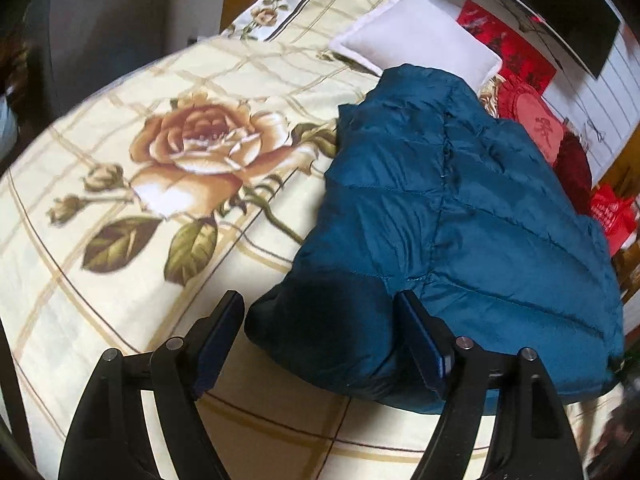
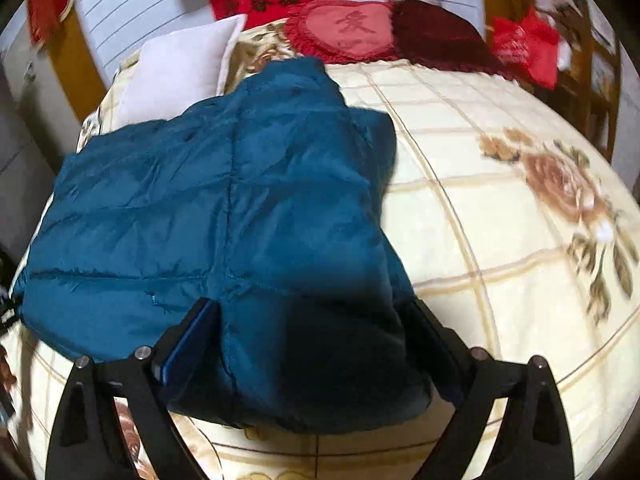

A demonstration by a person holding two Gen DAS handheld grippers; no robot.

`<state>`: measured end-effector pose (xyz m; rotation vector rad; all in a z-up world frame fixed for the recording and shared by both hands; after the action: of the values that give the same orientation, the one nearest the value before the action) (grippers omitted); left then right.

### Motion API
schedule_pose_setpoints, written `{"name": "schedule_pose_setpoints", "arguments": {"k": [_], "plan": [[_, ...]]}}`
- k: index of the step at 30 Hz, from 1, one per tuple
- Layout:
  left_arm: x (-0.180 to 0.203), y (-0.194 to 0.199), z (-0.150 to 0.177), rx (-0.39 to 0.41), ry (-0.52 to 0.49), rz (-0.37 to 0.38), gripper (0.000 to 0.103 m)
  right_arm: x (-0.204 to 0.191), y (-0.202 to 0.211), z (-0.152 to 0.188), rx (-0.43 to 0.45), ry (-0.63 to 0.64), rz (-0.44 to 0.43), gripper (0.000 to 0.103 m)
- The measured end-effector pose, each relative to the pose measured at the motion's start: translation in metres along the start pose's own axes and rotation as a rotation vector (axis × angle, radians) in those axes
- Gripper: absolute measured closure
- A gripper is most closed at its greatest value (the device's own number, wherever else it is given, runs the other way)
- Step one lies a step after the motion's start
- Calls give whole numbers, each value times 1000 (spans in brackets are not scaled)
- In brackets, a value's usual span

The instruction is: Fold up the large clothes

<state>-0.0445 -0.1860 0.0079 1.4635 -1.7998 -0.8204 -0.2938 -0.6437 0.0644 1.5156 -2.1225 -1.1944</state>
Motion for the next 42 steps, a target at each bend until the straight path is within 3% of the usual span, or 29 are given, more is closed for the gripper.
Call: {"name": "schedule_pose_setpoints", "arguments": {"k": [3, 6, 12, 18, 26, 34, 37, 42], "plan": [[3, 2, -3, 21, -28, -20, 27, 4, 24, -10, 110, -25, -38, 7], [3, 1, -5, 22, -32, -20, 27, 17, 26, -8, 126, -119, -90, 6], [3, 1, -5, 26, -40, -16, 27, 36, 11, 5, 76, -204, -112, 6], [2, -1, -6, 15, -30, 10, 27, 23, 9, 0, 82, -142, -126, 0], [3, -6, -6, 3, -21, 47, 27, 20, -1, 2, 46, -127, -118, 0], [6, -33, -24, -86, 79, 223, 21, 34, -24, -13, -28, -212, -172, 0], [12, -41, -27, -88, 64, 251, 17, 37, -40, -24, -65, -178, -174, 0], [19, -43, -28, -58, 41, 258, 16, 30, -66, -32, -126, -139, -276, 0]]}}
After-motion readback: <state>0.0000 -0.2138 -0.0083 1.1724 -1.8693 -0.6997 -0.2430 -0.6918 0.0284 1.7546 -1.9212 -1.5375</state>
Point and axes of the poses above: each gripper's, at about its wrist camera, not at the fingertips, and y roughly against the way its jaws point, x to its right, z to its underside, the point moved 5 cm from there along -y, roughly the way its jaws point, and after that the axes turned 8 degrees about -z, right-handed, at the moved point
